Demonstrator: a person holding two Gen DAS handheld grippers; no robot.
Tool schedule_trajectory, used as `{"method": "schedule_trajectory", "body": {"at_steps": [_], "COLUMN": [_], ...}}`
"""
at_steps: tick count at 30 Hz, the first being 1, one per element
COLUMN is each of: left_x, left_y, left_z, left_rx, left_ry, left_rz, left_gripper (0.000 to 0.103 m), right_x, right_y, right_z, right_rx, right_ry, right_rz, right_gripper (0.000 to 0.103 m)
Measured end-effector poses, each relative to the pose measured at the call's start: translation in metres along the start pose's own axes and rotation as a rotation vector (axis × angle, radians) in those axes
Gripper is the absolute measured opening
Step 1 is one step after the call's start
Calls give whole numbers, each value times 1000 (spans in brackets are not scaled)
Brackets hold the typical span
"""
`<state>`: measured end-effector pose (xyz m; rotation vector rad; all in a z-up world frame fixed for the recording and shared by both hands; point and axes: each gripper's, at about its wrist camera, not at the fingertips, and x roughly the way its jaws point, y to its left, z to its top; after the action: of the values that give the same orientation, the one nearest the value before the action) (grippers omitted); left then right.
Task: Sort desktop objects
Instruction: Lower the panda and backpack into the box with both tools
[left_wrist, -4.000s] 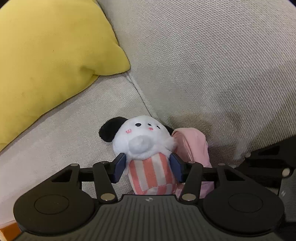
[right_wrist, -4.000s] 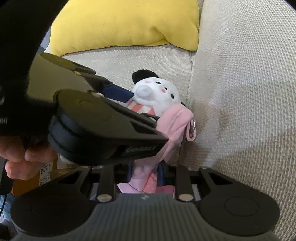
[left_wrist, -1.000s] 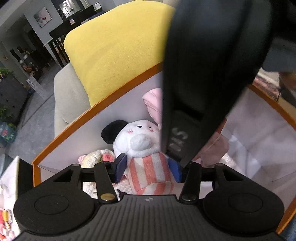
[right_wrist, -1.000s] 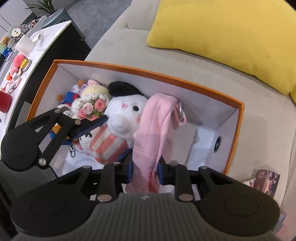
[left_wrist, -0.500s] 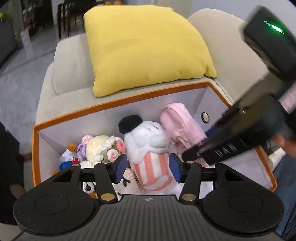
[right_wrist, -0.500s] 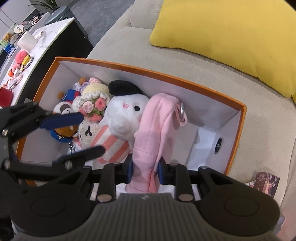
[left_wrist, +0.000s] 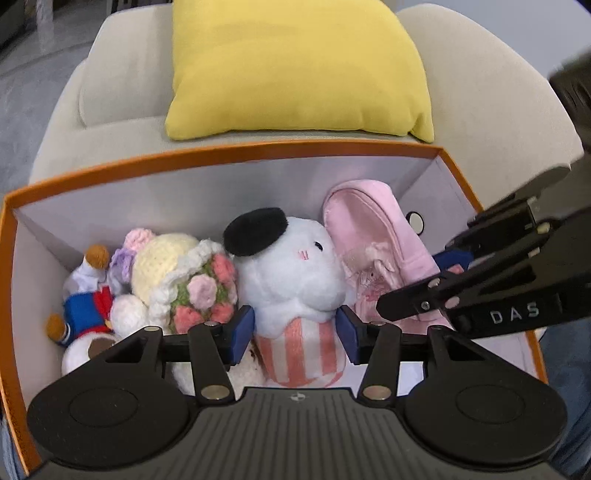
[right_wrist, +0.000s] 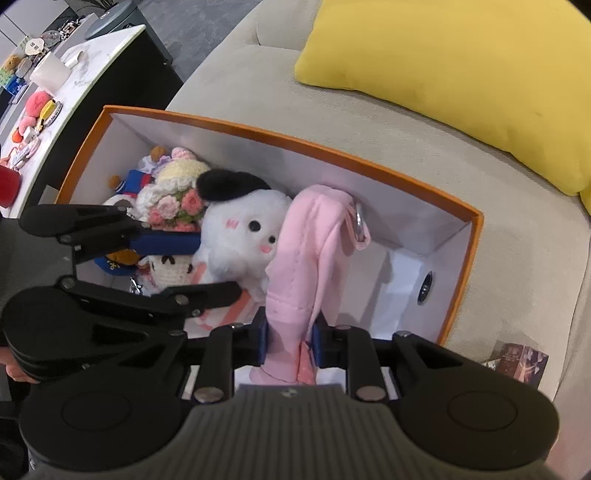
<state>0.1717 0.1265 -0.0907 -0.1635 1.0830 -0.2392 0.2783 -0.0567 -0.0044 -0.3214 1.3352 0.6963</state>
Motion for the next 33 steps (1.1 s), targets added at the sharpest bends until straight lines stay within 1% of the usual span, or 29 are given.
{"method": "schedule_trajectory", "body": {"at_steps": [4,5,8,10,11,13,14,18,21,22,24,25,26,28,29,30,33], "left_x": [0,-1,-4,-9,-11,-15,-16,-11,-13,-15,-18,-20,-20,-25,-27,-31,-38], "left_y": [-16,-22,-41,-46,-48,-53,-54,-52,-47,-46,-44,-44,-43,-42,-41,-41,-36], "left_z": [-3,-5,-10,-12,-13,-15,-15,-14,-13,-14,-14,-15,-14,-16,-16,-18,-17], "left_rx": [59,79,152,176,184,218,233,230,201,190,173,166,160,151,146,138,117], "left_ry": [-10,-17,-43,-64,-76,-105,-111,-100,-107,-111,-119,-124,-130,-138,-143,-148,-156], "left_rz": [68,96,211,243,257,295,301,286,258,251,236,234,234,233,231,226,219], "left_gripper": [51,50,42,32,28,14,10,11,11,13,15,20,22,23,23,24,28], "right_x": [0,0,-1,-2,-2,0,1,8,8,8,6,5,5,4,2,2,-3], "right_y": [0,0,2,5,5,5,3,-4,-2,-1,0,0,1,2,2,2,3], "right_z": [0,0,0,1,1,2,3,5,6,6,6,5,5,5,5,5,4], "right_rx": [-1,2,9,15,16,31,40,95,93,90,76,72,68,58,53,50,41], "right_ry": [2,3,-3,-16,-24,-38,-45,-54,-56,-56,-60,-61,-62,-64,-68,-70,-78], "right_rz": [-3,-4,9,26,32,49,57,94,89,84,76,72,67,59,54,47,45], "right_gripper": [24,24,24,24,24,24,24,25,26,27,32,33,35,43,50,53,56]}}
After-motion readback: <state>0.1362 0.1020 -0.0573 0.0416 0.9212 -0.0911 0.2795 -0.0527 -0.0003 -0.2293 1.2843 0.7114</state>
